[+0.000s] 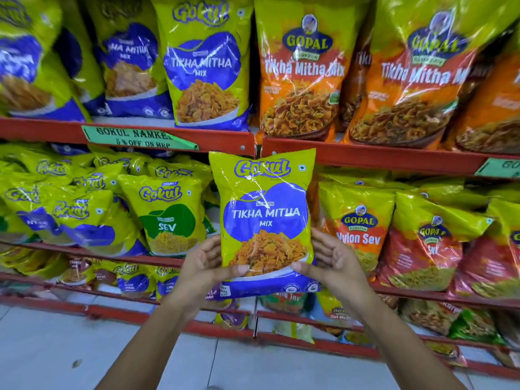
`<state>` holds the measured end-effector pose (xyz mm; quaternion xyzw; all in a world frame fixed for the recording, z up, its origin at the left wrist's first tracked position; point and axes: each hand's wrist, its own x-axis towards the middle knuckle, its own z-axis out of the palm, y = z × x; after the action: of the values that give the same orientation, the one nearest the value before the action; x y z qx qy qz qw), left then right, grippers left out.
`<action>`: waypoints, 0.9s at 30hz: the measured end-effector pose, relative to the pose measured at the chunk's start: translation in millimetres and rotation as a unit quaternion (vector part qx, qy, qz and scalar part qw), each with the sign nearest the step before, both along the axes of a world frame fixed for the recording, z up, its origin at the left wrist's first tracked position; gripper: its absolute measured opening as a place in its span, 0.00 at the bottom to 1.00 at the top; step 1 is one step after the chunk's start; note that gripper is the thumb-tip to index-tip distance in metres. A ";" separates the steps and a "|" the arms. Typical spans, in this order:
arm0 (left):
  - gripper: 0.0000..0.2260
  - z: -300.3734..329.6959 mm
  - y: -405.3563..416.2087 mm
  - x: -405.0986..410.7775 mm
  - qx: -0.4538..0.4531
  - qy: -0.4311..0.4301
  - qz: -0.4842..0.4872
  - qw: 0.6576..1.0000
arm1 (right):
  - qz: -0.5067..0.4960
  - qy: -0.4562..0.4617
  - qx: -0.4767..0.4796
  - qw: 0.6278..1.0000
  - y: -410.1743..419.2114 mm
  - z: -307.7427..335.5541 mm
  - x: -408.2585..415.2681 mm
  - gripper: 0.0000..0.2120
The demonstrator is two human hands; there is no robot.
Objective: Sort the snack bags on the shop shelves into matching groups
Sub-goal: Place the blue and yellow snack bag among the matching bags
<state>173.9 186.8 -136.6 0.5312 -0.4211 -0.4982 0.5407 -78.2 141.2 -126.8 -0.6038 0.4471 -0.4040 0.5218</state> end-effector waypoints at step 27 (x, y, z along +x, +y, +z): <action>0.31 190.4 -165.4 301.2 -0.262 -0.144 0.026 0.954 | -0.058 -0.028 -0.336 0.940 -157.0 158.3 312.3 0.33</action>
<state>475.1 21.4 53.8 0.4481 -0.5964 -0.2744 0.6068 234.1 -15.8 31.4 -0.7050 0.3050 -0.5774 0.2766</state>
